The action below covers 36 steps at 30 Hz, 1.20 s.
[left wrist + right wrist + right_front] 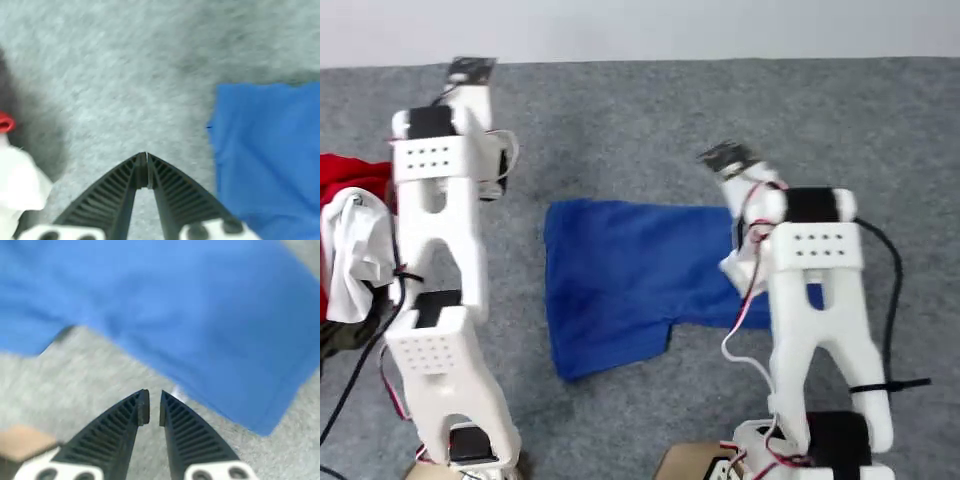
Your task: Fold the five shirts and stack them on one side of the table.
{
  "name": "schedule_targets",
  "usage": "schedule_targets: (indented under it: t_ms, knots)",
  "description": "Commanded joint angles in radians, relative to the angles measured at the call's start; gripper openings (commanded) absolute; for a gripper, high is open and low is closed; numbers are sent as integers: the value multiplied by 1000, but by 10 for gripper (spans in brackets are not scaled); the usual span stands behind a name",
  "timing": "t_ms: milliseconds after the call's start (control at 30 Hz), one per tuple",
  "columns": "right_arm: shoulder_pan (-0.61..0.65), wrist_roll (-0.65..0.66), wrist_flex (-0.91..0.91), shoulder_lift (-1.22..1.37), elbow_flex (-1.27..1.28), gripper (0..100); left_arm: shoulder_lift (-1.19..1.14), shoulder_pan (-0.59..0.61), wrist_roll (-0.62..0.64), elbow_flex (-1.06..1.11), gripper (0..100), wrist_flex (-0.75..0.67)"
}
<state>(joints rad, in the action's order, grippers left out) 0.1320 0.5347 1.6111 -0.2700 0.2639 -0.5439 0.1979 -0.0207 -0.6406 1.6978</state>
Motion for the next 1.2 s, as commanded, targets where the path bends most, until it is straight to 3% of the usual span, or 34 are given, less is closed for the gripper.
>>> schedule_targets:
  t_ms: [0,333,500,633,800,1167]
  knots:
    - [131,28,44,-54,-52,9,6,109,26,1,6,5]
    - [572,-32,12,-7,-17,13,6,434,35,1,6,11]
    - [694,-31,-81,51,71,146,5,528,32,13,6,11]
    - [757,-31,-143,93,110,243,5,542,-5,53,6,9]
    - [820,2,-168,150,112,243,6,543,-8,67,6,6]
    - [814,78,-297,341,112,243,9,543,-6,62,6,6]
